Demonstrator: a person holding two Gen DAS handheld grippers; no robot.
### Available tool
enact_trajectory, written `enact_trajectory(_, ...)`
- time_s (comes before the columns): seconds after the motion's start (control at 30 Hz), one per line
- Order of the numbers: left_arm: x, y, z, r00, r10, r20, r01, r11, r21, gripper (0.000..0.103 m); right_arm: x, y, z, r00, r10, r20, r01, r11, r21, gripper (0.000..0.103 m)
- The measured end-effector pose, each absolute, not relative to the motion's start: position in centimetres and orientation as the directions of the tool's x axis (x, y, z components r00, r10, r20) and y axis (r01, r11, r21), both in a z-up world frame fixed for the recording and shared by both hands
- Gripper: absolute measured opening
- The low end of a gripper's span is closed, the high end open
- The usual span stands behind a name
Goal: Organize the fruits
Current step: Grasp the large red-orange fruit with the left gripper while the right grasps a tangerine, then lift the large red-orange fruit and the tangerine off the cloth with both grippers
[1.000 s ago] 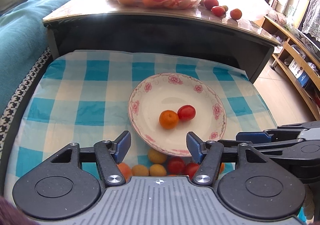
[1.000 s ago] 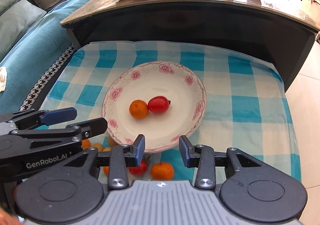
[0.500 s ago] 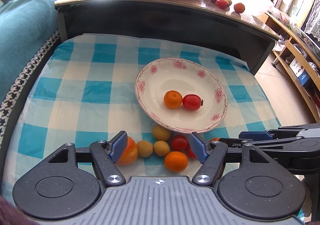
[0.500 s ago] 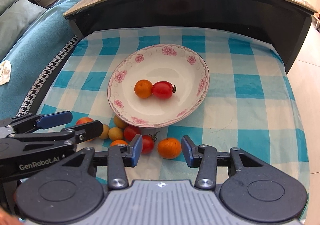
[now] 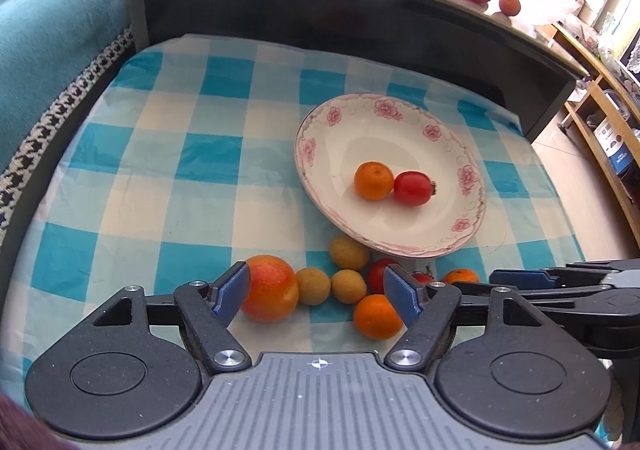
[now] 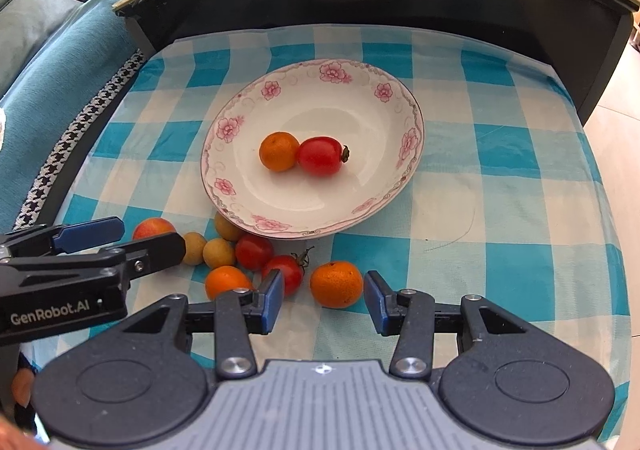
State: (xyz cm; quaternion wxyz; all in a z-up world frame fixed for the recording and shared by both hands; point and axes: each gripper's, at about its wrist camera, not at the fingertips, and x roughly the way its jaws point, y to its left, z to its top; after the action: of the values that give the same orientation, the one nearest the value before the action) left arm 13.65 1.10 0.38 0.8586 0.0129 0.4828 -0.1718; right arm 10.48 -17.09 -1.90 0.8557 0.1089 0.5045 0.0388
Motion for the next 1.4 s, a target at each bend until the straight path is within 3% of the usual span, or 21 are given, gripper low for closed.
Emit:
enact_trajectory(0.37, 14.7, 1.9, -0.7, 0.471, -0.258, -0.843, 0.272, 0.952, -0.14, 0.078, 11.0, -17.0, -3.1, 0.467, 0.181, -0.865, 0.038, 0.974, 0.224, 0.045)
enact_trajectory(0.83, 15.6, 2.2, -1.7, 0.456, -0.232, -0.859, 0.248, 0.96, -0.128, 0.063, 11.2, -17.3, -3.6, 0.455, 0.17, -0.874, 0.05, 0.975, 0.216, 0.045)
enact_trajectory(1.0, 15.8, 2.0, -2.2, 0.459, -0.242, -0.855, 0.253, 0.958, -0.135, 0.064, 11.3, -17.3, -3.9, 0.448, 0.171, -0.878, 0.056, 0.974, 0.218, 0.045)
enact_trajectory(1.07, 15.8, 2.0, -2.1, 0.469, -0.24, -0.85, 0.254, 0.958, -0.13, 0.061, 11.4, -17.4, -4.1, 0.445, 0.169, -0.879, 0.059, 0.974, 0.217, 0.045)
enact_trajectory(1.13, 15.7, 2.1, -1.9, 0.48, -0.226, -0.847, 0.25, 0.961, -0.115, 0.047, 11.6, -17.5, -4.2, 0.448, 0.167, -0.878, 0.06, 0.975, 0.216, 0.045)
enact_trajectory(1.23, 15.4, 2.1, -1.8, 0.479, -0.225, -0.849, 0.26, 0.96, -0.107, 0.047, 11.6, -17.5, -4.0, 0.461, 0.173, -0.87, 0.047, 0.975, 0.219, 0.036)
enact_trajectory(1.4, 14.6, 2.0, -1.6, 0.468, -0.223, -0.855, 0.29, 0.953, -0.089, 0.051, 11.1, -17.4, -4.0, 0.456, 0.174, -0.873, 0.034, 0.976, 0.213, 0.035)
